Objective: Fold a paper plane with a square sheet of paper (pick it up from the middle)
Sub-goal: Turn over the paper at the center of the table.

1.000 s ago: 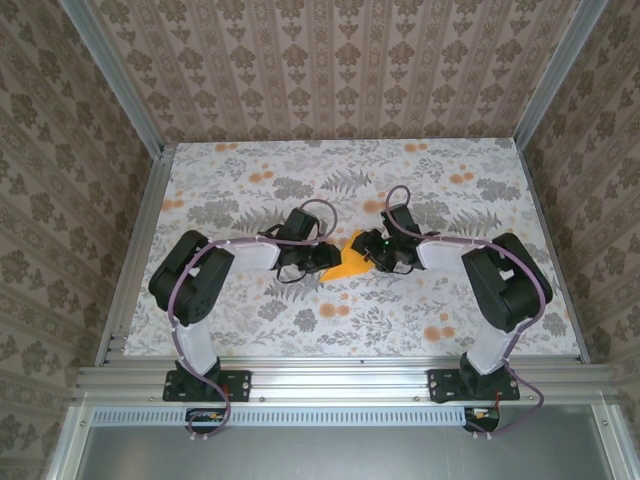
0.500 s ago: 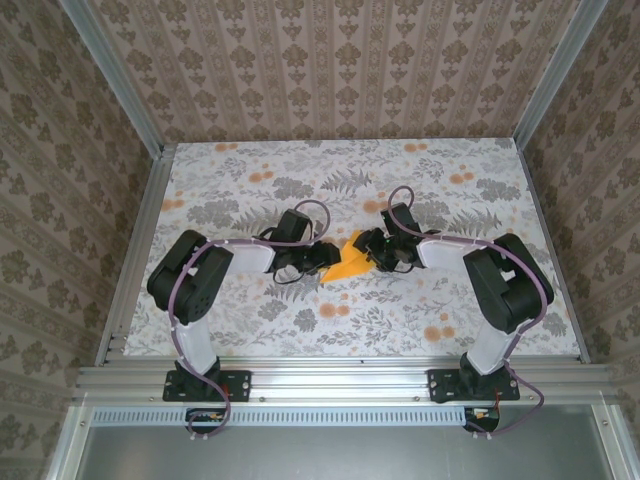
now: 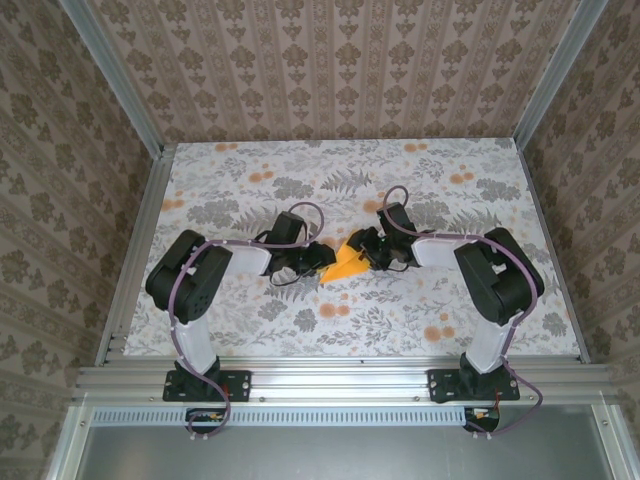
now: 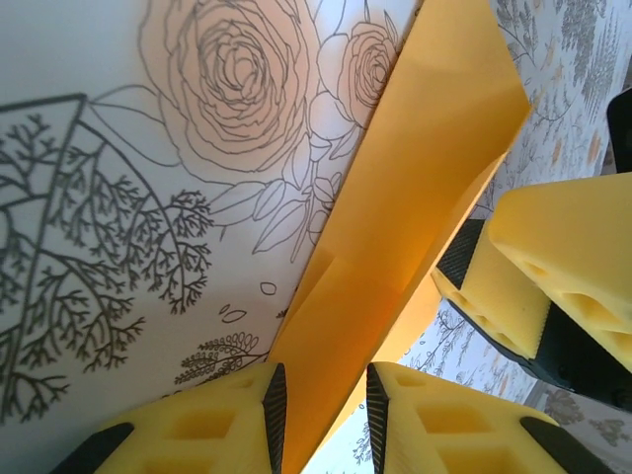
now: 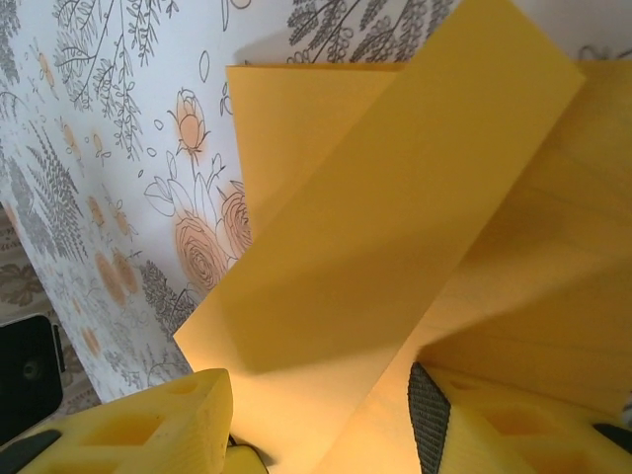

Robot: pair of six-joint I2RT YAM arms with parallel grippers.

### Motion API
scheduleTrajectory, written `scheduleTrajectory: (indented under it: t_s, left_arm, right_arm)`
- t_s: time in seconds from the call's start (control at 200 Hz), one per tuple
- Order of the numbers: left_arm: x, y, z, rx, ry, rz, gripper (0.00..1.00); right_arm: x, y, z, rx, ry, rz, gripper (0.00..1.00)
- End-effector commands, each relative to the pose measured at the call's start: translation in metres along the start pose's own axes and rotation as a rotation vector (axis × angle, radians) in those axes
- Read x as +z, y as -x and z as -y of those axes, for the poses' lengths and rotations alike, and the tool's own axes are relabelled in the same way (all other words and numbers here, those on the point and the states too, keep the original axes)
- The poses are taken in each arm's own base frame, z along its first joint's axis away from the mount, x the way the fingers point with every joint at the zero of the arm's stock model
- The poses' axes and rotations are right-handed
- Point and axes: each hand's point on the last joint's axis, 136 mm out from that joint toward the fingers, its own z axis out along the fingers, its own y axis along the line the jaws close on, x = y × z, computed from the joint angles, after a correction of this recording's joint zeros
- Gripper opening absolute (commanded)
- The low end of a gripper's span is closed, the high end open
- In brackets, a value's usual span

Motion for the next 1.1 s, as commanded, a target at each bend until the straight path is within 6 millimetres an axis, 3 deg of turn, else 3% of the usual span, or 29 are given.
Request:
scheduleTrajectory:
  t_s: [0.0, 0.295, 0.475, 0.61, 0.83, 0.89, 1.095]
  left_arm:
    - [-0.003, 0.001, 0.005, -0.022, -0.040, -0.002, 0.31]
    - [-0.005, 0.002, 0.006, -0.034, -0.056, 0.001, 0.30]
    - [-0.014, 0.006, 0.010, -0.035, -0.068, 0.018, 0.33]
    - [-0.028, 0.010, 0.012, -0.027, -0.064, 0.042, 0.40]
    - [-0.066, 0.029, -0.003, -0.009, 0.004, 0.113, 0.53]
    - [-0.087, 0.045, -0.018, -0.022, 0.046, 0.169, 0.57]
    - [-0.150, 0.071, -0.057, -0.025, 0.244, 0.316, 0.69]
  right_arm:
    - [0.006, -0.005, -0.016, 0.003, 0.061, -0.030, 0.51]
    - [0.012, -0.010, -0.029, -0.021, 0.116, -0.048, 0.39]
    - [0.012, -0.009, -0.025, -0.057, 0.099, -0.030, 0.22]
    - [0.010, -0.004, -0.021, -0.114, 0.063, 0.006, 0.08]
    - [-0.024, 0.009, -0.029, -0.327, -0.048, 0.089, 0.01]
    - [-0.038, 0.011, -0.032, -0.410, -0.101, 0.102, 0.01]
    - [-0.078, 0.020, -0.032, -0.709, -0.383, 0.141, 0.00]
